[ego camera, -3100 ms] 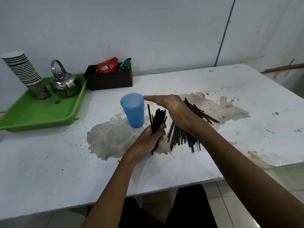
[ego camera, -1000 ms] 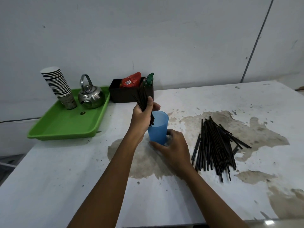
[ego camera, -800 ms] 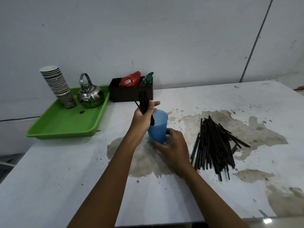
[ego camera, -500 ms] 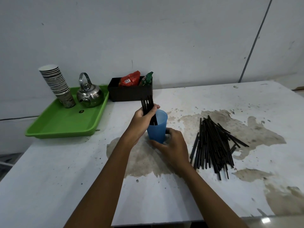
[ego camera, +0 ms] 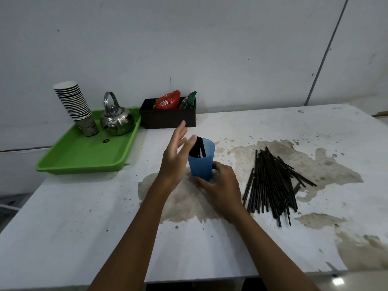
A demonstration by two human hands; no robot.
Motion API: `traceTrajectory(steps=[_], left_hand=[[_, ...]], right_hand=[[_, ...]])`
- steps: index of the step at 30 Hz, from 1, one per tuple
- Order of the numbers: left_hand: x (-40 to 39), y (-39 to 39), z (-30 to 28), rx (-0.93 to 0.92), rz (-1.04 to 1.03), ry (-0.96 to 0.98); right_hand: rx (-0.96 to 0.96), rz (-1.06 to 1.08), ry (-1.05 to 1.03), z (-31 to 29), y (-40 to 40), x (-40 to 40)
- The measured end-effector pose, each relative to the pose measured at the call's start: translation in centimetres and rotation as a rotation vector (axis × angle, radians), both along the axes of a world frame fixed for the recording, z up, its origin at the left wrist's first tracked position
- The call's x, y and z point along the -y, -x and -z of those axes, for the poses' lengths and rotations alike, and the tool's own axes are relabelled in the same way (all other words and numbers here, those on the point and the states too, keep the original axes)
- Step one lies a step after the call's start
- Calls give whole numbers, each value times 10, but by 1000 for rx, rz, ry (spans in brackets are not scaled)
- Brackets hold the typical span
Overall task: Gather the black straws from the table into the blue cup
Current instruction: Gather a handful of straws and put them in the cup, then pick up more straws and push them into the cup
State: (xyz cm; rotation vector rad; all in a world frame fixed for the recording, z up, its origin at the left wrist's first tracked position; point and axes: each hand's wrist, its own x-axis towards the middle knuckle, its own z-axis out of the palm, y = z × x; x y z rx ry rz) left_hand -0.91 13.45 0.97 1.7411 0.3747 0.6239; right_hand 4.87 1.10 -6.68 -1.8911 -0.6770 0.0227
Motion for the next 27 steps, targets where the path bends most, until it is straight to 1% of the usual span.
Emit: traceTrajectory(steps=[4,6,7,9,12,15,17,19,21,22,25,27], left_hand=[[13,12,7,65,-122,-323],[21,15,5,122,-223,-482],[27,16,3,141,-271,-549],[39,16,-1,149,-328,-622],[62,14,-8,141,-297,-668],[86,9,-12,163,-174,-749],[105,3,-12,162,-95,-705],[122,-4,-10,129,-57,-584],[133,-15,-3,19,-56,-488],[134,-21,1,-57,-57,-471],[139,-40,11,-273,-43,-470],[141,-53,17,-364,-43,-497]], right_hand=[[-53,-53,-5,-2,-2,1],[-49,-34,1,-3,-4,7],[-42,-9,9,-3,-5,12],[13,24,33,-4,-8,28],[190,57,93,-9,-14,58],[343,143,149,-17,-22,92],[391,191,203,-20,-28,117],[428,220,264,-19,-36,137],[446,239,301,-14,-41,153],[449,248,303,-11,-42,158],[413,289,250,-1,-45,171],[353,315,178,0,-47,176]])
